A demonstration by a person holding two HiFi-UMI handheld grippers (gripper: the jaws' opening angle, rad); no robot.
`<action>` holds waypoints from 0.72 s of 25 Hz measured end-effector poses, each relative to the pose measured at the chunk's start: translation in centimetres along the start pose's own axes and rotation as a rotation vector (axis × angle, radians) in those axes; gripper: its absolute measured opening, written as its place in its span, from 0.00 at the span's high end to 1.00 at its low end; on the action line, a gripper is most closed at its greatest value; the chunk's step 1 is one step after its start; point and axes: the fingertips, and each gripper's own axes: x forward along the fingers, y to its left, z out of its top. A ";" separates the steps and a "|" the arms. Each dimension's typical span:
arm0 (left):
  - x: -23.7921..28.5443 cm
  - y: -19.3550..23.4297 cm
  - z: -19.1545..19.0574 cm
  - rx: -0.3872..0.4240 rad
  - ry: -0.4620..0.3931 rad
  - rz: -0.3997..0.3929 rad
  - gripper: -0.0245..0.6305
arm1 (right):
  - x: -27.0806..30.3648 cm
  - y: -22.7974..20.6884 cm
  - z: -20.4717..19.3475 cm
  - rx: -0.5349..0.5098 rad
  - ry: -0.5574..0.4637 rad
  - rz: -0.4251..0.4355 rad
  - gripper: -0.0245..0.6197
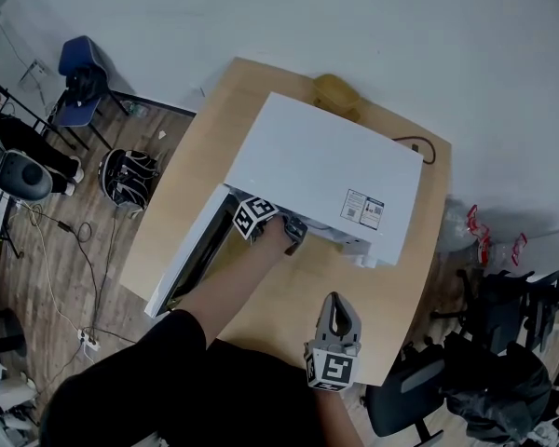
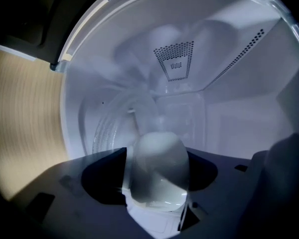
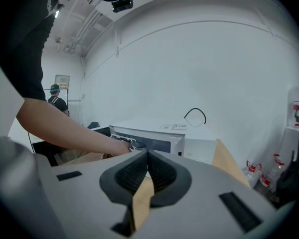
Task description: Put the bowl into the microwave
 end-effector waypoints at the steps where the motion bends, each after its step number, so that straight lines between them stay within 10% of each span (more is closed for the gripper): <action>1: 0.0 0.1 -0.1 0.005 0.006 0.003 0.54 | 0.0 -0.1 -0.1 0.001 0.000 -0.002 0.87; 10: -0.5 -0.5 -0.9 0.075 0.046 -0.036 0.54 | -0.3 -0.1 -0.2 -0.002 -0.001 -0.002 0.87; 18: -1.0 -1.6 0.3 0.345 0.003 -0.092 0.54 | -0.2 0.7 -0.4 -0.003 0.006 0.015 0.87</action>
